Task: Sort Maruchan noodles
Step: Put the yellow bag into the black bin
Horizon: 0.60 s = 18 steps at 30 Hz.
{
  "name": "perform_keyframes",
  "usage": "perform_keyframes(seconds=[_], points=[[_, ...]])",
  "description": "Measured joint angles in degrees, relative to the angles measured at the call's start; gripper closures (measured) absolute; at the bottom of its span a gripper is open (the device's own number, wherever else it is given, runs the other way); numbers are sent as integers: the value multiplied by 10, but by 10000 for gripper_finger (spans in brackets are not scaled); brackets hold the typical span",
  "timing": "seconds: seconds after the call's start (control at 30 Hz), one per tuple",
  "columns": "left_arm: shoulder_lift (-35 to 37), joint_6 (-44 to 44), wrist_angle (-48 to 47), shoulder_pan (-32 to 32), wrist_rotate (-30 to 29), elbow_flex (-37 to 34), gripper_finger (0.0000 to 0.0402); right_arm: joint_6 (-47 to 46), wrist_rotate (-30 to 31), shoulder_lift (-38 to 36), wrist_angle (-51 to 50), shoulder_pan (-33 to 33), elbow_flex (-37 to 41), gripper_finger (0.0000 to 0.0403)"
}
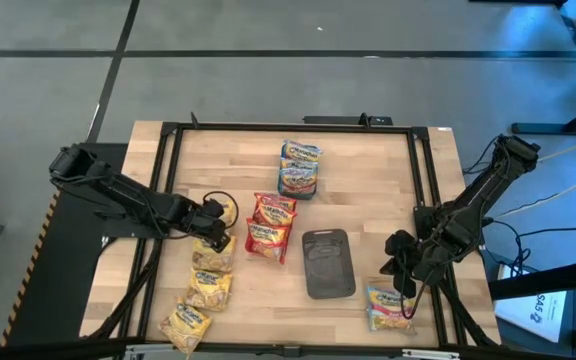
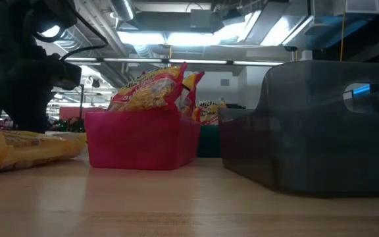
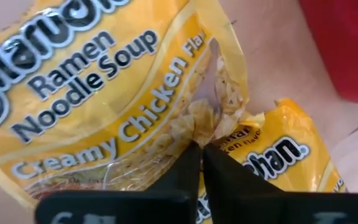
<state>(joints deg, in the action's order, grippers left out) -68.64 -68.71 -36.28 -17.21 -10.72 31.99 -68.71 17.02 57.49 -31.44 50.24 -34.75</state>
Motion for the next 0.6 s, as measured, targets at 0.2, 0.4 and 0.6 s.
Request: perform_keyframes(seconds=[0.2,0.4,0.6], points=[[0,-2,1,0,-18,4,401,0,0,0,0,0,0,391],[0,43,-40,0,-64,78,401,0,1,0,0,0,0,391],[0,76,-170,0,-127,196,401,1,1,0,-4,0,0,391]])
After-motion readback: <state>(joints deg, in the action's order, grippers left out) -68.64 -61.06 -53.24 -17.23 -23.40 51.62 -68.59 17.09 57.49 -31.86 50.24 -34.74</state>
